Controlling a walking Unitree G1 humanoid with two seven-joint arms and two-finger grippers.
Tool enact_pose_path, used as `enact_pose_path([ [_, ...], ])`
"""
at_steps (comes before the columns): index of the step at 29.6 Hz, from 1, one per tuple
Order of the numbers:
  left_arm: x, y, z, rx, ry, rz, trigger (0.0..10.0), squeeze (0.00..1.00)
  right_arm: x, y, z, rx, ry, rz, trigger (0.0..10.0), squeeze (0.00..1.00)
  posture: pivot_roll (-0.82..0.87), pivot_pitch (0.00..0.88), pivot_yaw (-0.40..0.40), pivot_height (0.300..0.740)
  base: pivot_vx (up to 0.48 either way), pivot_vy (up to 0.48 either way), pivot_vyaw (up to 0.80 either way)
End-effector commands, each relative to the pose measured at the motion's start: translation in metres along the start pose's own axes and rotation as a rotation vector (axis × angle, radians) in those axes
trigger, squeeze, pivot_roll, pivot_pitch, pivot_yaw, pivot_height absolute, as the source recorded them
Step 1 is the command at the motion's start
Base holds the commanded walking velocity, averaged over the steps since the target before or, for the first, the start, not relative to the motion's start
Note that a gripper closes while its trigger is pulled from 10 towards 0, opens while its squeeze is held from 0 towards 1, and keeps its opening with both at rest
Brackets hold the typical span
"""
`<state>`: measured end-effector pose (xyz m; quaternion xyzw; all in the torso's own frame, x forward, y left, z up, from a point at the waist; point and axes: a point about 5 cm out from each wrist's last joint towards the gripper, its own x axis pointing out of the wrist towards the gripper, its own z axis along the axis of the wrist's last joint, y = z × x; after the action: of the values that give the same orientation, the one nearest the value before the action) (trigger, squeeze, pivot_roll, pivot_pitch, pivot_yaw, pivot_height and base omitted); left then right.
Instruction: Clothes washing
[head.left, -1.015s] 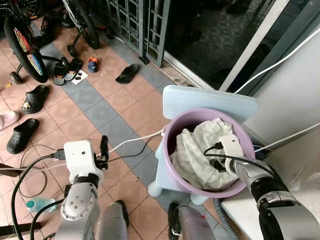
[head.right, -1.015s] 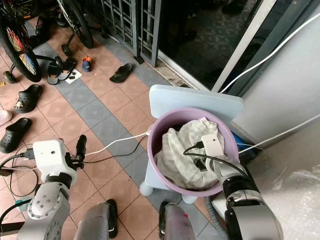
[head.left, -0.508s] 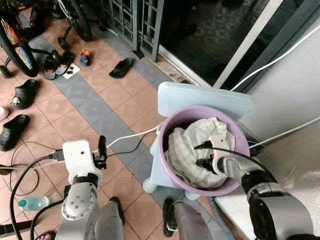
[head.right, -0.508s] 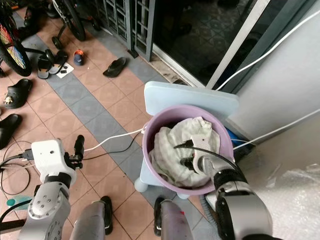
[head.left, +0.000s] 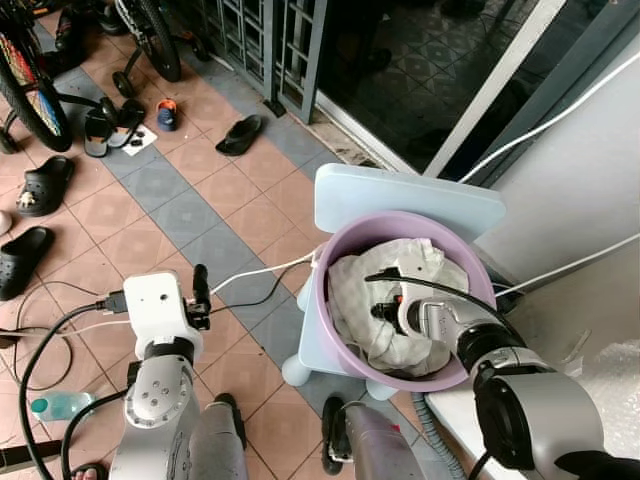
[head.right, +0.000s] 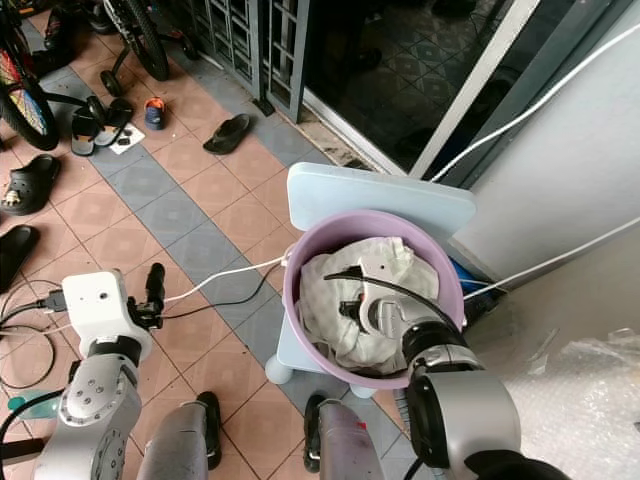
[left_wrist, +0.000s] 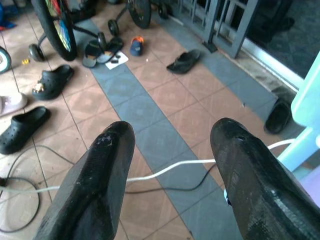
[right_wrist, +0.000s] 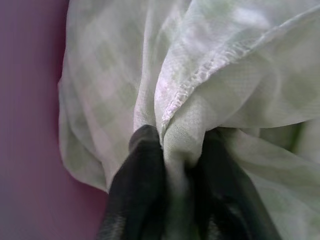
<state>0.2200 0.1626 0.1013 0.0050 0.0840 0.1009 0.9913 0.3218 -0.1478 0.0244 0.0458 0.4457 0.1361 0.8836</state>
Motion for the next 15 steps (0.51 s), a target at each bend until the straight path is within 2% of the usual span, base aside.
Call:
enact_pose_path([
  [1, 0.000, 0.001, -0.005, 0.014, 0.025, 0.016, 10.0, 0.00, -0.001, -0.006, -0.003, -0.007, 0.012, -0.027, 0.0, 0.00, 0.10, 0.198, -0.160, 0.740, 0.000, 0.000, 0.00],
  [2, 0.000, 0.001, -0.005, 0.014, 0.025, 0.016, 10.0, 0.00, -0.001, -0.006, -0.003, -0.007, 0.012, -0.027, 0.0, 0.00, 0.10, 0.198, -0.160, 0.740, 0.000, 0.000, 0.00],
  [4, 0.004, 0.001, -0.002, 0.012, 0.006, 0.020, 10.0, 0.00, -0.003, -0.005, 0.012, -0.036, -0.076, -0.028, 0.0, 0.00, 0.10, 0.179, -0.158, 0.740, 0.000, 0.000, 0.00],
  [6, 0.004, 0.001, -0.002, 0.012, 0.006, 0.020, 10.0, 0.00, -0.003, -0.005, 0.012, -0.036, -0.076, -0.028, 0.0, 0.00, 0.10, 0.179, -0.158, 0.740, 0.000, 0.000, 0.00],
  [7, 0.009, 0.002, 0.002, 0.007, -0.020, 0.021, 10.0, 0.00, -0.012, 0.003, 0.049, -0.027, -0.269, -0.001, 0.0, 0.00, 0.09, 0.145, -0.135, 0.740, 0.000, 0.000, 0.00],
  [8, 0.012, 0.001, 0.003, 0.007, -0.030, 0.018, 10.0, 0.00, -0.019, 0.008, 0.068, -0.003, -0.370, 0.024, 0.0, 0.00, 0.08, 0.134, -0.116, 0.740, 0.000, 0.000, 0.00],
  [9, 0.012, 0.001, 0.003, 0.007, -0.030, 0.018, 10.0, 0.00, -0.019, 0.008, 0.068, -0.003, -0.370, 0.024, 0.0, 0.00, 0.08, 0.134, -0.116, 0.740, 0.000, 0.000, 0.00],
  [12, 0.019, -0.003, 0.005, 0.022, -0.049, -0.007, 10.0, 0.00, -0.039, 0.014, 0.098, 0.027, -0.581, 0.055, 0.0, 0.00, 0.06, 0.100, -0.059, 0.740, 0.000, 0.000, 0.00],
  [13, 0.019, -0.003, 0.005, 0.022, -0.049, -0.007, 10.0, 0.00, -0.039, 0.014, 0.098, 0.027, -0.581, 0.055, 0.0, 0.00, 0.06, 0.100, -0.059, 0.740, 0.000, 0.000, 0.00],
  [14, 0.025, -0.010, 0.009, 0.032, -0.066, -0.042, 10.0, 0.00, -0.054, 0.015, 0.104, 0.033, -0.698, 0.053, 0.0, 0.00, 0.05, 0.084, -0.030, 0.740, 0.000, 0.000, 0.00],
  [15, 0.028, -0.014, 0.011, 0.034, -0.073, -0.067, 10.0, 0.00, -0.061, 0.015, 0.104, 0.030, -0.742, 0.037, 0.0, 0.00, 0.04, 0.074, -0.014, 0.740, 0.000, 0.000, 0.00],
])
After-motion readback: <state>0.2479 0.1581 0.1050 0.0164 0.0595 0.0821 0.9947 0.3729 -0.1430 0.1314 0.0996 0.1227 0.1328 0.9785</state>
